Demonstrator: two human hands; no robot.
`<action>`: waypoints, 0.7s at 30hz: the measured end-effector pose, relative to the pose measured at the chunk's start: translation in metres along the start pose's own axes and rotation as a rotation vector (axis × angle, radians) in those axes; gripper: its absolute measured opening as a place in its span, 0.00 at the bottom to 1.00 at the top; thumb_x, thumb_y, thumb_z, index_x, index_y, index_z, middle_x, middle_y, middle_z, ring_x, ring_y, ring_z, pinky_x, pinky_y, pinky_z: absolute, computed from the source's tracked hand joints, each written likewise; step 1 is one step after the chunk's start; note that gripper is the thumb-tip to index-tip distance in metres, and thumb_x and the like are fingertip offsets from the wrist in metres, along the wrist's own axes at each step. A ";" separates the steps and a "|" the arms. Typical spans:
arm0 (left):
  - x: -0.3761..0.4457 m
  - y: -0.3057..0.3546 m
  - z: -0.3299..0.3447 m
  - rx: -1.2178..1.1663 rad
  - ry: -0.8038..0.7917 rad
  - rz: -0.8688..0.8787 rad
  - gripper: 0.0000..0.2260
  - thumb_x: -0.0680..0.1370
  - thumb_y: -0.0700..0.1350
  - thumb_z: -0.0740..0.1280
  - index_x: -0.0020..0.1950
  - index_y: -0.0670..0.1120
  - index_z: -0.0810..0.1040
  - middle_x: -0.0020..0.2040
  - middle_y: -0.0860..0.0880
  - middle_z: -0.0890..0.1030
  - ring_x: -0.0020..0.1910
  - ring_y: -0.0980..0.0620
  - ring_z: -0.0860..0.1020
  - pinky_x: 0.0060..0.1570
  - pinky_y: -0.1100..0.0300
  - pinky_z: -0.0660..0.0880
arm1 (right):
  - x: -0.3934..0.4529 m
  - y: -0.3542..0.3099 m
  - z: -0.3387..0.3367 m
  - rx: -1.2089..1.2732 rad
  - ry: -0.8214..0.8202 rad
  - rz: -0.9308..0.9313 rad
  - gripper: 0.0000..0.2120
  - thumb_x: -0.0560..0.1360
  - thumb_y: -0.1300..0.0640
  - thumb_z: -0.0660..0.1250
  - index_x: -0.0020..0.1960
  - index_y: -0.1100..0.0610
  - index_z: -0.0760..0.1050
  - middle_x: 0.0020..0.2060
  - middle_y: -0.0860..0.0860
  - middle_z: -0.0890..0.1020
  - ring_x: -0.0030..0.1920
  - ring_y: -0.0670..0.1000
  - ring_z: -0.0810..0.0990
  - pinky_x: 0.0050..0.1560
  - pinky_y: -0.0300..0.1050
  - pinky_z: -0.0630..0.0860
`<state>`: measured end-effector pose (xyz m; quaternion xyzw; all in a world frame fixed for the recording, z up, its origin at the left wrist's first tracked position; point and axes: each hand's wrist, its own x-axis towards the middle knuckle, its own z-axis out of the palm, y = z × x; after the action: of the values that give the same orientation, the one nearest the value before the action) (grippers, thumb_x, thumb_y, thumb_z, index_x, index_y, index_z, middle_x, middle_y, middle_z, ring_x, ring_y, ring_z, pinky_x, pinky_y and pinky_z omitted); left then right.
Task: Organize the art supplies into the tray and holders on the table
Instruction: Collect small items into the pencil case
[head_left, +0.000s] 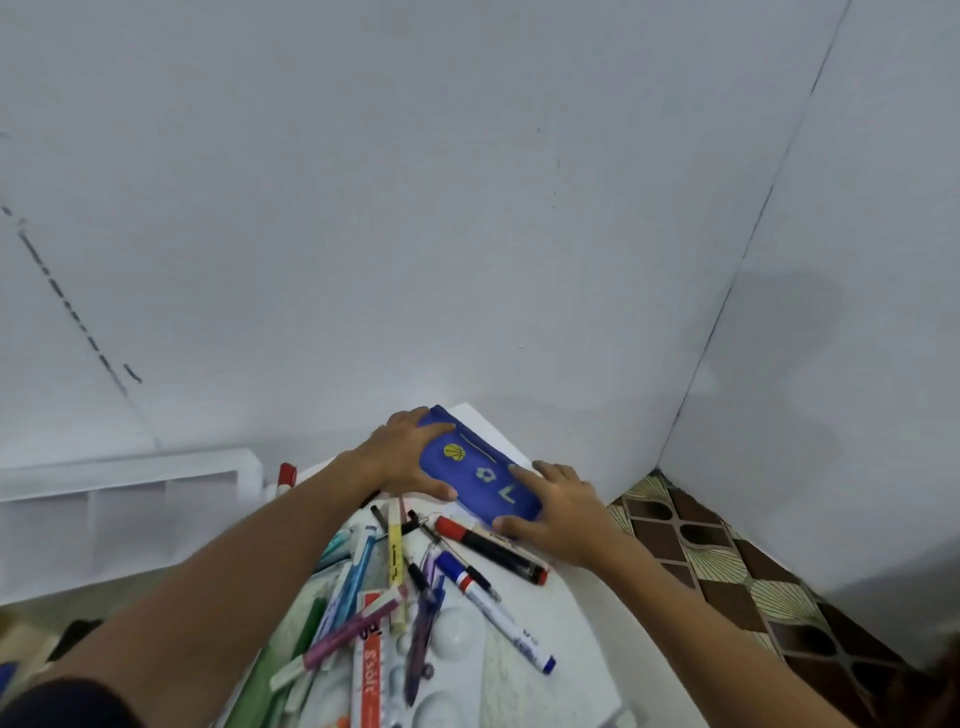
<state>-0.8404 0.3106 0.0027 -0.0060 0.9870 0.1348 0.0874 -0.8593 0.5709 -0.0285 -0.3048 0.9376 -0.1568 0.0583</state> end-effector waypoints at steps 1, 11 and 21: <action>0.006 -0.002 0.001 0.023 -0.029 -0.034 0.47 0.66 0.65 0.75 0.79 0.58 0.54 0.80 0.44 0.47 0.78 0.44 0.47 0.75 0.44 0.53 | 0.004 0.000 0.004 -0.038 -0.011 -0.013 0.41 0.70 0.26 0.59 0.77 0.46 0.58 0.74 0.52 0.63 0.73 0.54 0.60 0.70 0.53 0.59; 0.027 -0.007 0.010 0.014 -0.029 -0.123 0.55 0.59 0.71 0.74 0.78 0.61 0.49 0.75 0.44 0.58 0.73 0.41 0.55 0.71 0.43 0.59 | 0.020 0.015 0.002 0.099 -0.009 -0.062 0.44 0.68 0.34 0.70 0.77 0.47 0.56 0.69 0.50 0.68 0.67 0.51 0.63 0.64 0.49 0.66; -0.035 -0.009 -0.037 -0.361 0.156 -0.108 0.54 0.58 0.69 0.74 0.78 0.59 0.53 0.61 0.48 0.66 0.64 0.46 0.67 0.64 0.52 0.69 | 0.021 0.005 -0.042 0.123 0.251 -0.424 0.41 0.63 0.56 0.80 0.72 0.61 0.68 0.59 0.60 0.75 0.56 0.63 0.74 0.57 0.59 0.74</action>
<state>-0.8114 0.2913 0.0411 -0.0851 0.9488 0.3039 0.0155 -0.8870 0.5731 0.0091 -0.4688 0.8412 -0.2590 -0.0745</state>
